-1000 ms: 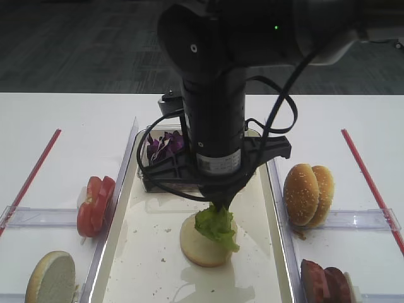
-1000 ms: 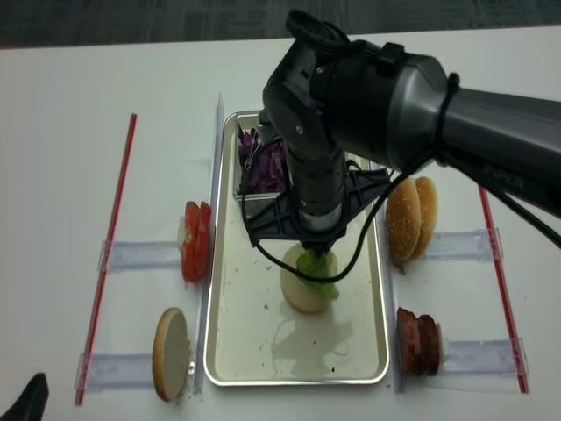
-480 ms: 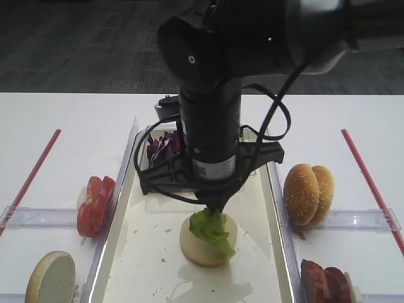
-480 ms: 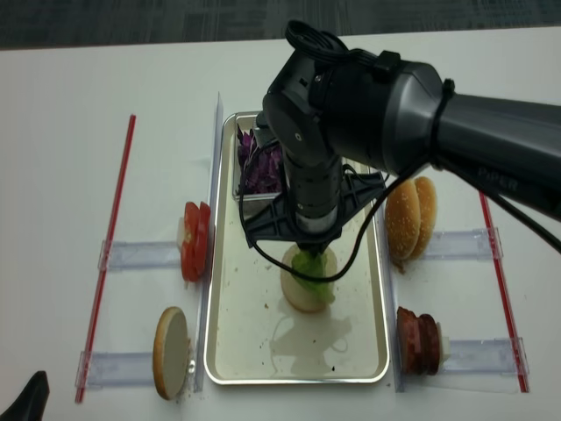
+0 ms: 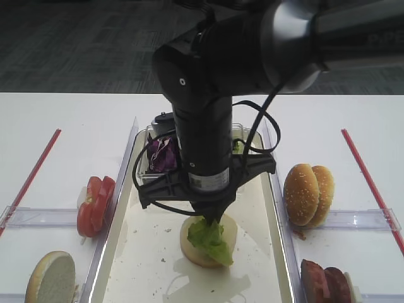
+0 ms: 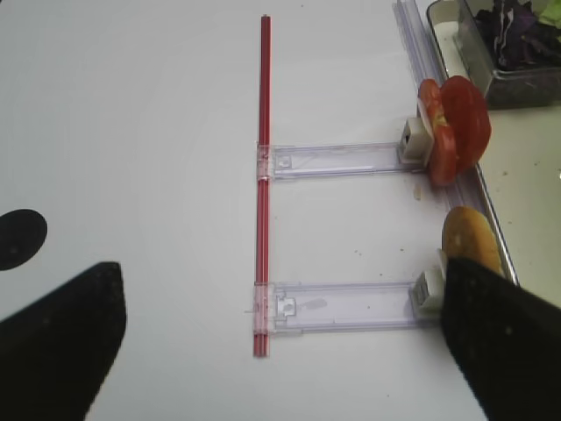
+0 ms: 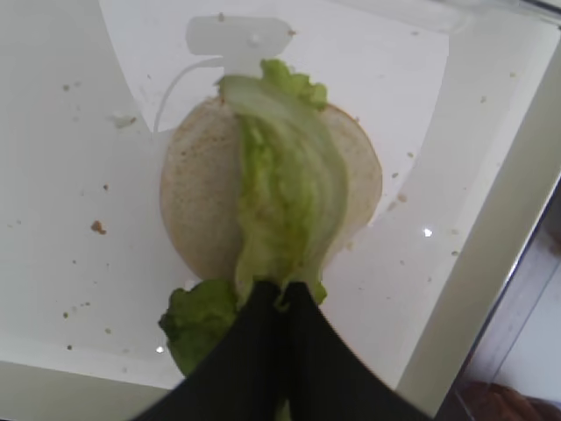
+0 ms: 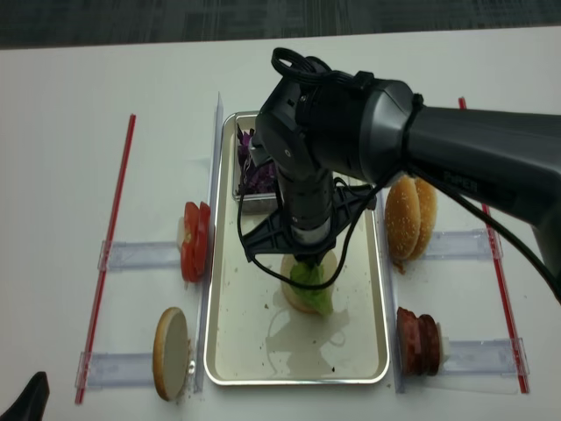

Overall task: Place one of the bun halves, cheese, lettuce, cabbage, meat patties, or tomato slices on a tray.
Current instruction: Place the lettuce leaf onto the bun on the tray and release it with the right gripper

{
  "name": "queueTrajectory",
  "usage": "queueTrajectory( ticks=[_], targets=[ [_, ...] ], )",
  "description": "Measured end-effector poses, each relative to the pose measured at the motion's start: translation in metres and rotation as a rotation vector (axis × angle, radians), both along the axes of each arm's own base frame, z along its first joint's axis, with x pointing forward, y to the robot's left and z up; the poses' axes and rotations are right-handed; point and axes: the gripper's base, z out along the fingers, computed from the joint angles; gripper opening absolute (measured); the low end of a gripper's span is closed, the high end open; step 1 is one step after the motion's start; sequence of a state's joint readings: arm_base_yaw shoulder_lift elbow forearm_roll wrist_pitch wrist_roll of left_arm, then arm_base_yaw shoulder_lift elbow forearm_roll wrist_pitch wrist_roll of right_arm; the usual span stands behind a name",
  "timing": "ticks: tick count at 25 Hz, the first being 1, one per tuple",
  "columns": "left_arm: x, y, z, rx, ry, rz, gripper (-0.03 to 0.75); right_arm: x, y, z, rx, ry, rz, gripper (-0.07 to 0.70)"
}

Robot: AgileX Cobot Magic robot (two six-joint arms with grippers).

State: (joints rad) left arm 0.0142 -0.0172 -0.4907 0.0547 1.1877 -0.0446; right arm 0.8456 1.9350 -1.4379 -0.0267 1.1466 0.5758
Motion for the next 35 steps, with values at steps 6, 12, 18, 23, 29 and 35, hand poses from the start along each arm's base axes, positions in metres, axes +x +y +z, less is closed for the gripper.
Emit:
queueTrajectory(
  ticks=[6,12,18,23,29,35],
  targets=[
    [0.0000,0.0000,0.0000,0.000,0.000,0.000,0.671,0.0009,0.0018,-0.0097,-0.013,0.019,0.008,0.045],
    [0.0000,0.0000,0.0000,0.000,0.000,0.000,0.671,0.0009,0.0018,-0.0097,-0.013,0.019,0.011,0.045],
    [0.0000,0.0000,0.0000,0.000,0.000,0.000,0.671,0.0009,0.0018,-0.0097,-0.013,0.019,0.013,0.045],
    [0.0000,0.0000,0.0000,0.000,0.000,0.000,0.671,0.0010,0.0012,-0.0097,-0.019,0.018,0.017,0.045],
    [0.0000,0.0000,0.0000,0.000,0.000,0.000,0.671,0.0008,0.0009,-0.0097,-0.023,0.020,0.017,0.045],
    [0.0000,0.0000,0.0000,0.000,0.000,0.000,0.671,0.0011,0.0012,-0.0106,-0.023,0.020,0.017,0.045]
  ],
)
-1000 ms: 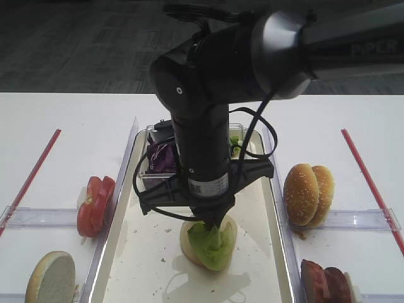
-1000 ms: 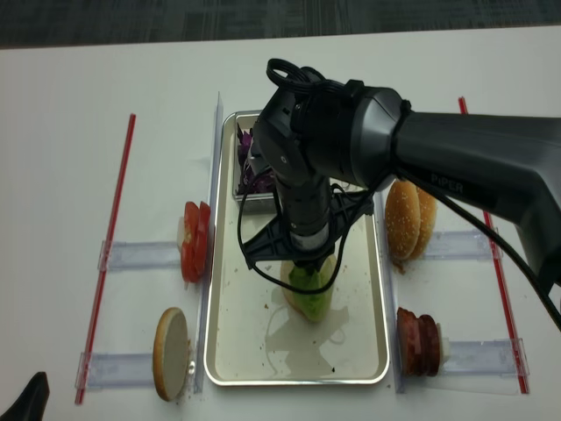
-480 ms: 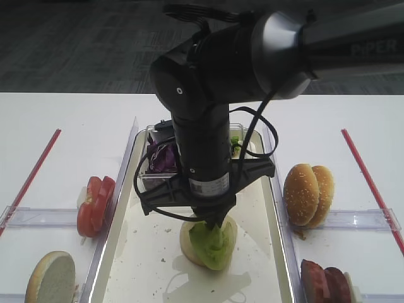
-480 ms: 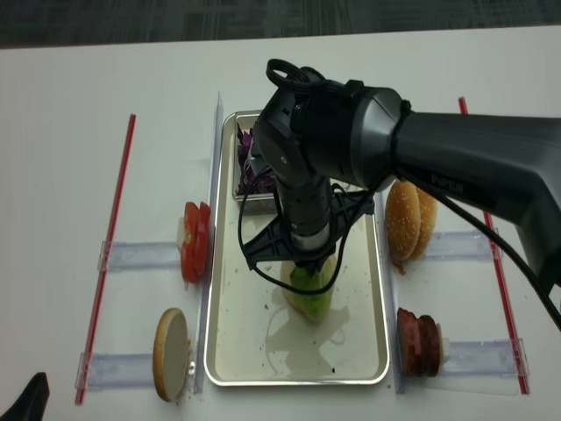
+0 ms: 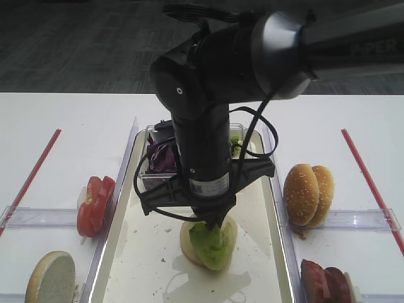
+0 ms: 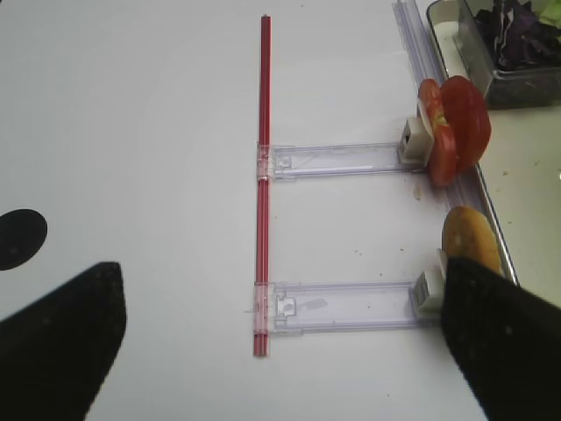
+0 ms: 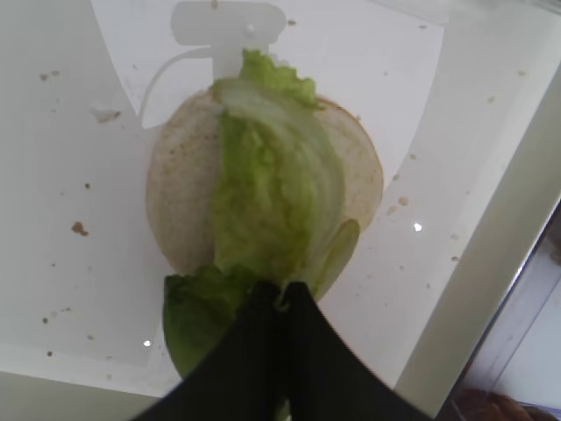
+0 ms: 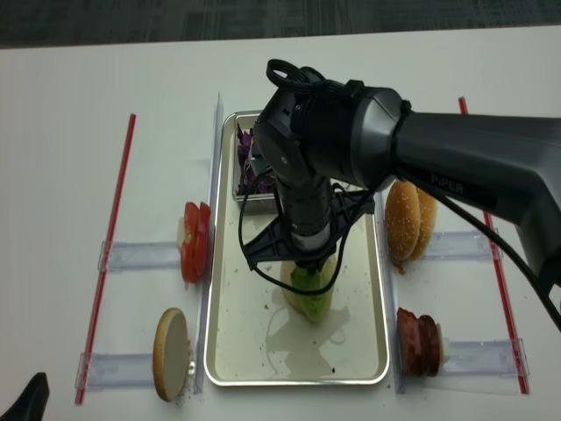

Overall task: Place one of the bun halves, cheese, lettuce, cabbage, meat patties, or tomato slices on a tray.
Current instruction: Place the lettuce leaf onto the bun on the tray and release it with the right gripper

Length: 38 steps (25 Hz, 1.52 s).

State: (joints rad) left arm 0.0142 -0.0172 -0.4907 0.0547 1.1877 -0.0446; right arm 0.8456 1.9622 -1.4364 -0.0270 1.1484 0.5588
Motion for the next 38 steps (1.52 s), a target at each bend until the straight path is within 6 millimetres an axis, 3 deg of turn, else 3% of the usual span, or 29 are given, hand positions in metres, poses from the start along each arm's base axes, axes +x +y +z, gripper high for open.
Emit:
queueTrajectory(
  ticks=[8,20,28,32,38],
  targets=[
    [0.000,0.000,0.000,0.000,0.000,0.000,0.671,0.002,0.003,-0.016,-0.022,0.022,0.002,0.045],
    [0.000,0.000,0.000,0.000,0.000,0.000,0.671,0.002,0.003,-0.016,-0.021,0.022,0.017,0.050],
    [0.000,0.000,0.000,0.000,0.000,0.000,0.671,0.002,0.003,-0.016,-0.021,0.022,0.019,0.111],
    [0.000,0.000,0.000,0.000,0.000,0.000,0.671,0.002,0.003,-0.016,-0.022,0.023,0.019,0.171],
    [0.000,0.000,0.000,0.000,0.000,0.000,0.671,0.002,0.002,-0.016,-0.029,0.029,0.018,0.344]
  ],
)
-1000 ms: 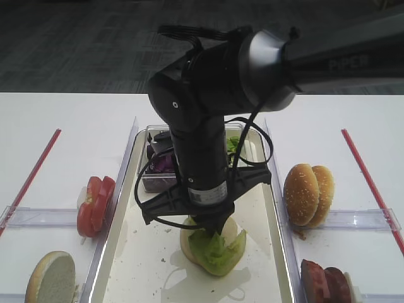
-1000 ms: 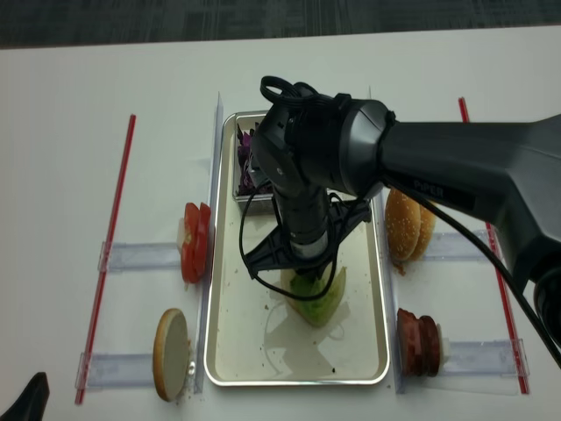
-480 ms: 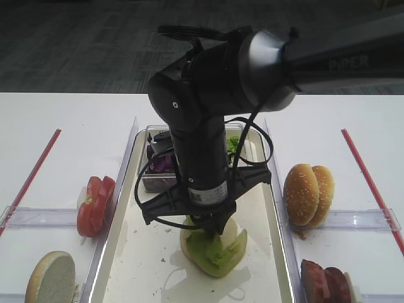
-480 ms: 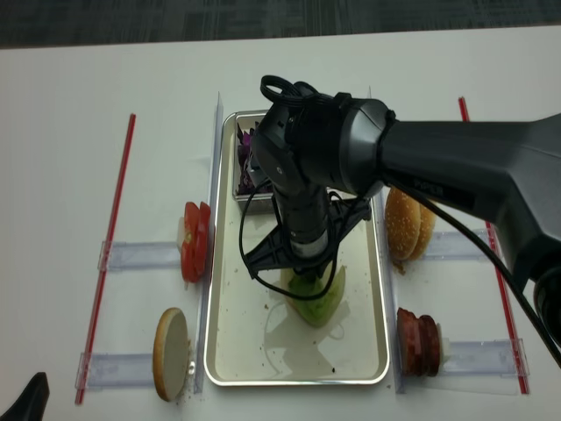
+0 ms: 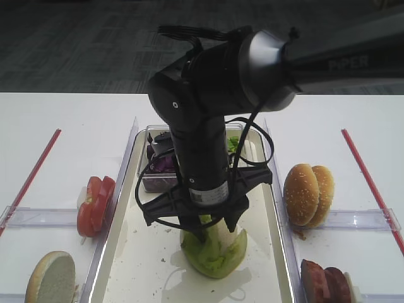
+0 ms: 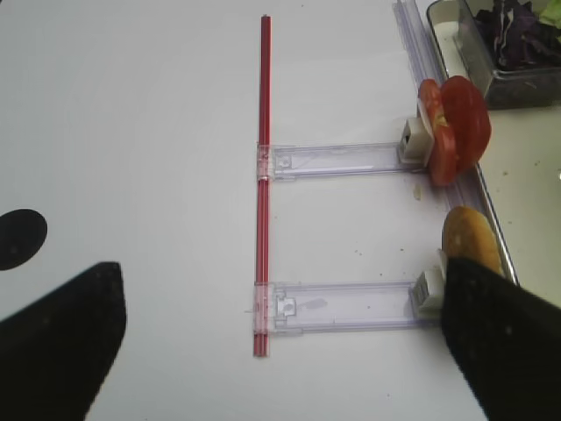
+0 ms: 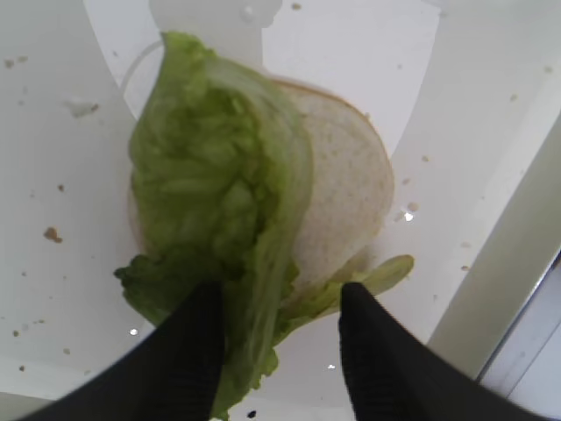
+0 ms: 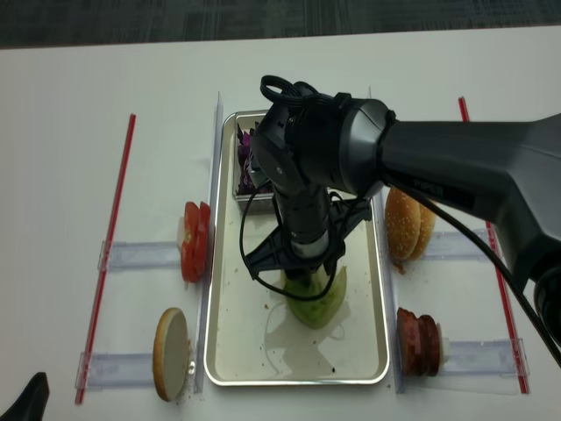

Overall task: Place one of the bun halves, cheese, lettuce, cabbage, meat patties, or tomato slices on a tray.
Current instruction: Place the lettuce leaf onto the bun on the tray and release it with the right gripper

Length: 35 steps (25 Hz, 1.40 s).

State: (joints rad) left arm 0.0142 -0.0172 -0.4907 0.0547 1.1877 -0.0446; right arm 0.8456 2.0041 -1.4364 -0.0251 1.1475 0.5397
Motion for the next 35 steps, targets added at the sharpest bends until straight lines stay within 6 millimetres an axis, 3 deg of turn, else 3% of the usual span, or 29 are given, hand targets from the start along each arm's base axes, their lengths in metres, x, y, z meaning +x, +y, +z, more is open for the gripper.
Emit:
queueTrajectory(
  ticks=[7,24,35],
  targets=[
    [0.000,0.000,0.000,0.000,0.000,0.000,0.671,0.000,0.000,0.000,-0.003,0.000,0.001,0.429],
    [0.000,0.000,0.000,0.000,0.000,0.000,0.671,-0.001,0.000,0.013,0.041,-0.025,-0.004,0.436],
    [0.000,0.000,0.000,0.000,0.000,0.000,0.671,-0.005,-0.003,0.041,0.071,-0.042,-0.028,0.436]
  ],
)
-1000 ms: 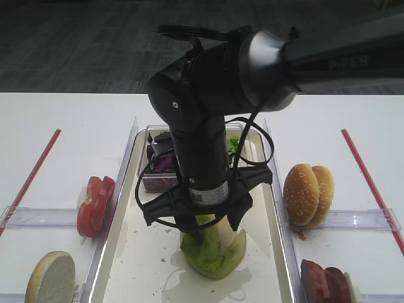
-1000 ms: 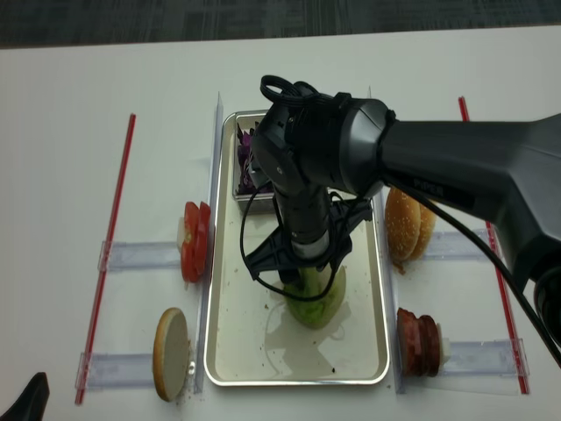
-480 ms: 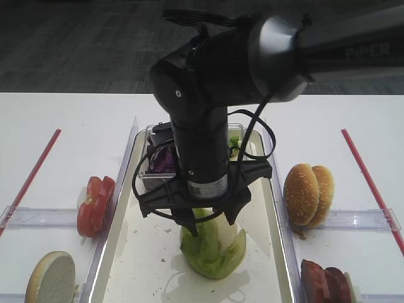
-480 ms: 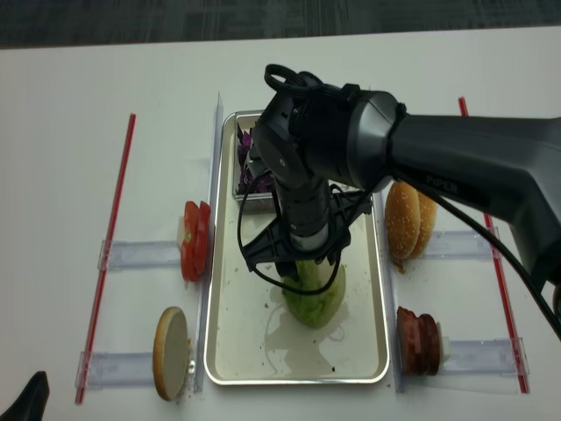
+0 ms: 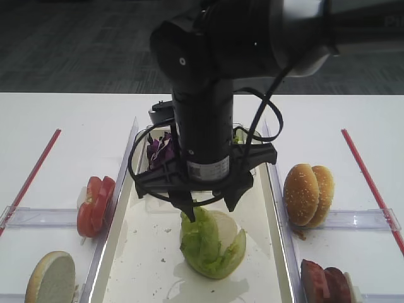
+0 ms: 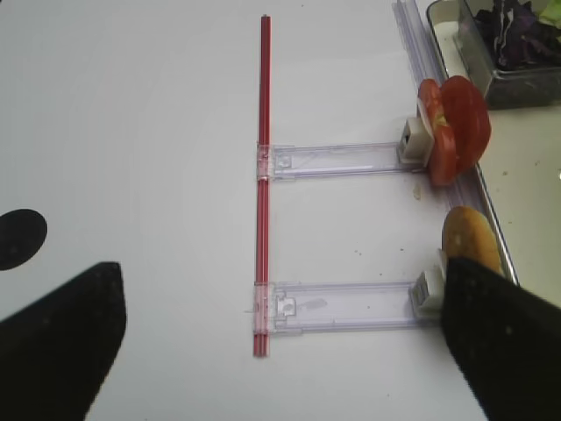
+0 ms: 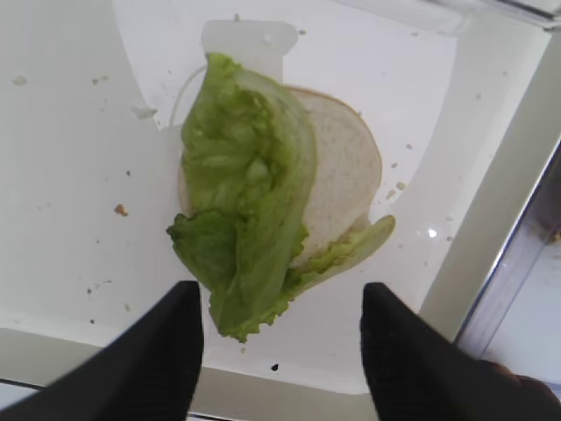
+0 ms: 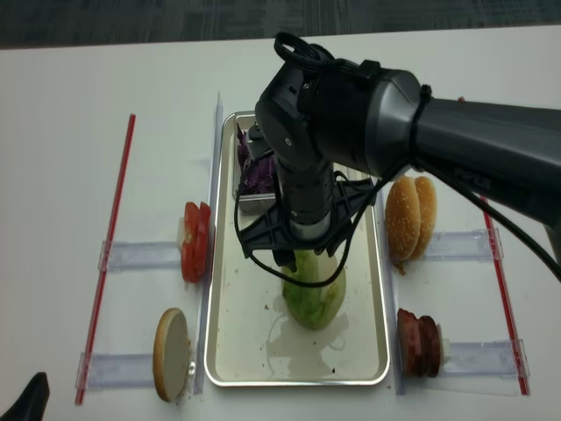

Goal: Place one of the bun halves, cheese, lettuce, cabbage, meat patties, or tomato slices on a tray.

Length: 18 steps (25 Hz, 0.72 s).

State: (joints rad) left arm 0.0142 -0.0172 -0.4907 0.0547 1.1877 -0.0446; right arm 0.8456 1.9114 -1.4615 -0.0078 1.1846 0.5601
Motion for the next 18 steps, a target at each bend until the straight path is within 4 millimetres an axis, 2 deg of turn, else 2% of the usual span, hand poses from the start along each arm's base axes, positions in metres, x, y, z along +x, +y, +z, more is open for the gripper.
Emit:
queueTrajectory(
  ticks=[9,14,18],
  targets=[
    [0.000,0.000,0.000,0.000,0.000,0.000,0.671,0.006,0.005,0.034,0.058,-0.065,-0.016,0.436],
    [0.000,0.000,0.000,0.000,0.000,0.000,0.671,0.008,0.007,0.042,0.082,-0.084,-0.037,0.437],
    [0.000,0.000,0.000,0.000,0.000,0.000,0.671,0.008,0.007,0.044,0.089,-0.082,-0.067,0.508]
  ],
)
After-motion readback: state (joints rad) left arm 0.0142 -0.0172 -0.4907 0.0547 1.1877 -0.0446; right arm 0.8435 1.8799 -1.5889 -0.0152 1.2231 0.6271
